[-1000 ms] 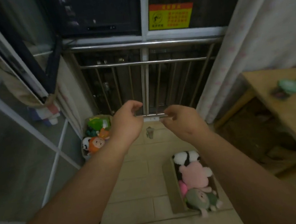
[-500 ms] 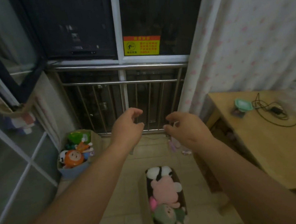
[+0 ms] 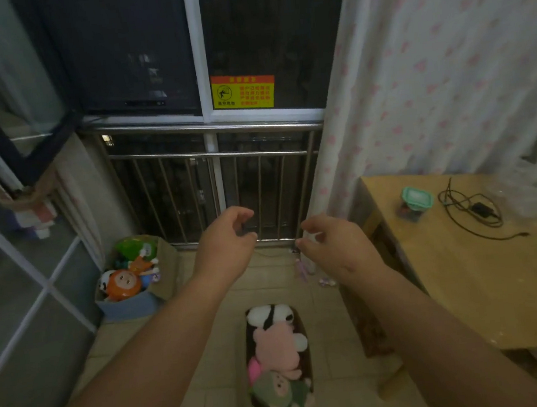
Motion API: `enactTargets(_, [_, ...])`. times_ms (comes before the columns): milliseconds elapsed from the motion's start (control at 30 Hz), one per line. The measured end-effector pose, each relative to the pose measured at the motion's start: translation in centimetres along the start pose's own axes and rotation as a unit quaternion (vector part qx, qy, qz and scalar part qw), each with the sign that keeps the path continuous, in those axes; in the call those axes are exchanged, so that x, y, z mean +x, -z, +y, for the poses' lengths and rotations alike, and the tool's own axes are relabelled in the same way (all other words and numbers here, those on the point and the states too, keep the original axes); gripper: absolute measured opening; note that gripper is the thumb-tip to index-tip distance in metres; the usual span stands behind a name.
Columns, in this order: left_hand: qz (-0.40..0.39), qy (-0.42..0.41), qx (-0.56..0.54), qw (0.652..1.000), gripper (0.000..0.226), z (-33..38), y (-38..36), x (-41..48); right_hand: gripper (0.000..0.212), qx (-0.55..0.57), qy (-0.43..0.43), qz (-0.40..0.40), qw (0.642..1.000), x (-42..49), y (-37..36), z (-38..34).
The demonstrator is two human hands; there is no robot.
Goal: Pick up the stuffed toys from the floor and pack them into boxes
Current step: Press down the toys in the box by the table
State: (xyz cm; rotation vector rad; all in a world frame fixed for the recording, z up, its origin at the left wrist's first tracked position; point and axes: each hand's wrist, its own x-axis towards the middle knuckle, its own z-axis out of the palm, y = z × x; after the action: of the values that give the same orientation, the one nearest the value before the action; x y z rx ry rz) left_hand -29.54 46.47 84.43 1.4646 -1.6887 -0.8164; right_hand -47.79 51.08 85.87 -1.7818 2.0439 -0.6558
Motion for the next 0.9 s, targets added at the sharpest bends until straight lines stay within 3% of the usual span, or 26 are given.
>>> enactTargets(467, [-0.021, 0.007, -0.022, 1.000, 0.033, -1.7, -2.5, -1.1, 0.043, 0.044, -0.052, 0.006, 0.998, -2.3, -1.4, 3.3])
enactTargets(900, [-0.099, 0.130, -0.018, 0.986, 0.035, -15.2, -9.6, 4.2, 0.041, 0.074, -0.188, -0.063, 0.977, 3.8, -12.7, 10.5])
